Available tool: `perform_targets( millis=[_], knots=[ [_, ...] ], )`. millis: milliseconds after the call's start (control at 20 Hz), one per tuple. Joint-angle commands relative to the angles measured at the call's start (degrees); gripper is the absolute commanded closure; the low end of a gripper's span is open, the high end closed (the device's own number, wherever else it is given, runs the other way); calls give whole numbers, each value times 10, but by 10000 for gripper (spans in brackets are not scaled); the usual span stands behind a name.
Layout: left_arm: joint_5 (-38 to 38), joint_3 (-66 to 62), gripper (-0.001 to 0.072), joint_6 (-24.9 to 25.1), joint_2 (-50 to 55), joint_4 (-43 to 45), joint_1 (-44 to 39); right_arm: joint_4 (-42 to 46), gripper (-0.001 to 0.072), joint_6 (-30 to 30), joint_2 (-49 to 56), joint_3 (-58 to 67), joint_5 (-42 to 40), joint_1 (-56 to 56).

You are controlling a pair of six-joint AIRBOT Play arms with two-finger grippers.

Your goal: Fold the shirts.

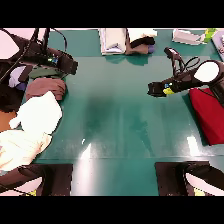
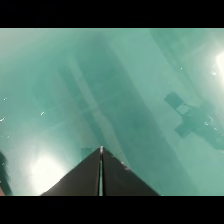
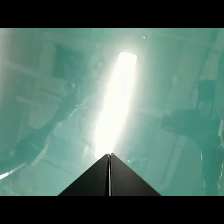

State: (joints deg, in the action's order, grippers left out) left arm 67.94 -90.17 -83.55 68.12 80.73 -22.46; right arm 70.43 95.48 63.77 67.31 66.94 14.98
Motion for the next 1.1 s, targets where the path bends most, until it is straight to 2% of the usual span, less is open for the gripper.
perform_targets(
  millis=[0,550,650,750,800,850,900,950,1050],
  knots=[
    [0,0,673,0,0,0,1,0,690,0,0,0,-3,1],
    [0,0,673,0,0,0,1,0,690,0,0,0,-6,1],
    [-20,0,673,1,0,-4,1,0,690,0,0,0,-6,1],
    [-60,0,671,2,2,39,1,0,690,0,0,0,-6,1],
    [-83,0,525,-3,5,84,1,0,690,0,0,0,-5,1],
    [-106,0,153,-28,10,122,8,0,690,0,0,0,-5,1],
    [-127,0,15,-60,22,147,25,0,690,0,0,0,-5,0],
    [-137,0,39,-65,37,155,46,0,690,0,0,0,-5,1],
    [-153,0,38,-72,79,155,100,0,690,0,0,0,-4,1]
  ],
)
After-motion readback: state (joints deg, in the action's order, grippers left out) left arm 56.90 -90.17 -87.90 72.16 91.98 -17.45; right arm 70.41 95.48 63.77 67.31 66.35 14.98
